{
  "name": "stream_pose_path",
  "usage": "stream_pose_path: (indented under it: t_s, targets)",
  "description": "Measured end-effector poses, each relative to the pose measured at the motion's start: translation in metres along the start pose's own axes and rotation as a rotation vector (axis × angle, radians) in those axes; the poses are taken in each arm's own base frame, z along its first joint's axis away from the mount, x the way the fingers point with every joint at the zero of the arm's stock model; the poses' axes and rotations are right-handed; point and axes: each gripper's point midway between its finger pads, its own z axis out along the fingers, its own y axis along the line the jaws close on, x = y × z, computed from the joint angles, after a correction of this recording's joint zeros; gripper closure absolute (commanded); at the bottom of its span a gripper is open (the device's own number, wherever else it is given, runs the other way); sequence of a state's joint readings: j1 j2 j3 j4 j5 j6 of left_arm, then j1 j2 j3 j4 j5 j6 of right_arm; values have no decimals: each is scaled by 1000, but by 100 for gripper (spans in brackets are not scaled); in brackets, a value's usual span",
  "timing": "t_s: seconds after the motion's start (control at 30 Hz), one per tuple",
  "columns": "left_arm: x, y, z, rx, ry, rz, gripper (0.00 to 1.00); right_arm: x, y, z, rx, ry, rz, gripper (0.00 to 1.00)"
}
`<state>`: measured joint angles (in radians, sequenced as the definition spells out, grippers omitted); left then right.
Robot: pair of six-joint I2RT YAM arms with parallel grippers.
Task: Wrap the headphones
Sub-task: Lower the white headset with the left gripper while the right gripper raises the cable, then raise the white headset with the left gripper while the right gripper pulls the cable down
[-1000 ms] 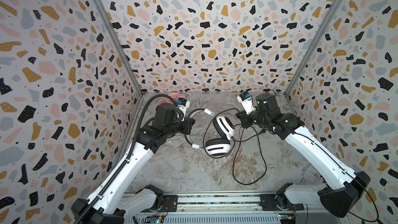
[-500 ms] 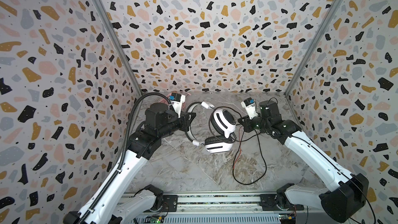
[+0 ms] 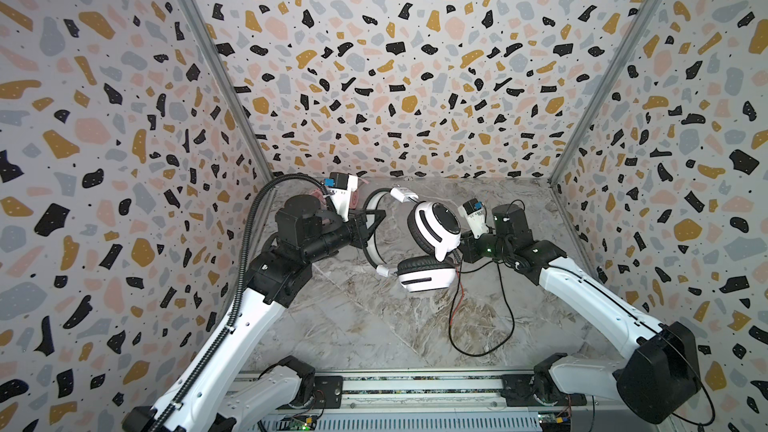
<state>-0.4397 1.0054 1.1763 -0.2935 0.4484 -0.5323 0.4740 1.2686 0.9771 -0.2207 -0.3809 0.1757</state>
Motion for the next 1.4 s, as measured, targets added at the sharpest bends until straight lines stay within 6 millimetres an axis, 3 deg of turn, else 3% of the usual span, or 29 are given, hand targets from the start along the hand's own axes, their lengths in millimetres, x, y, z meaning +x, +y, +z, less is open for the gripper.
stream_pose_path:
  t_s: [0.17,0.33,0.6,0.73,0.83,1.0,1.17,1.27,1.4]
  targets:
    - [-1,-3,4,23,2,-29,100,1,7,6,-65,-42,6,79]
    - [-6,-10,4,54,-10,-35,100,9,10,18,-129,-104,31,50]
    - [-24,-25,1,92,-33,-23,100,24,9,65,-248,-159,92,38]
    - [-34,-31,-1,96,-34,-24,100,28,26,81,-322,-161,83,36]
    - [-43,-36,-2,91,-34,-25,100,33,37,79,-356,-167,67,35]
    - [-60,-41,-4,84,-44,-24,100,65,24,50,-327,-168,86,8]
    - [-70,-44,-4,83,-51,-23,100,99,22,27,-313,-176,78,0]
    - [-73,-44,0,82,-44,-27,100,108,24,34,-322,-144,74,1]
    - [-79,-45,5,88,-40,-36,100,118,22,60,-317,-76,71,1]
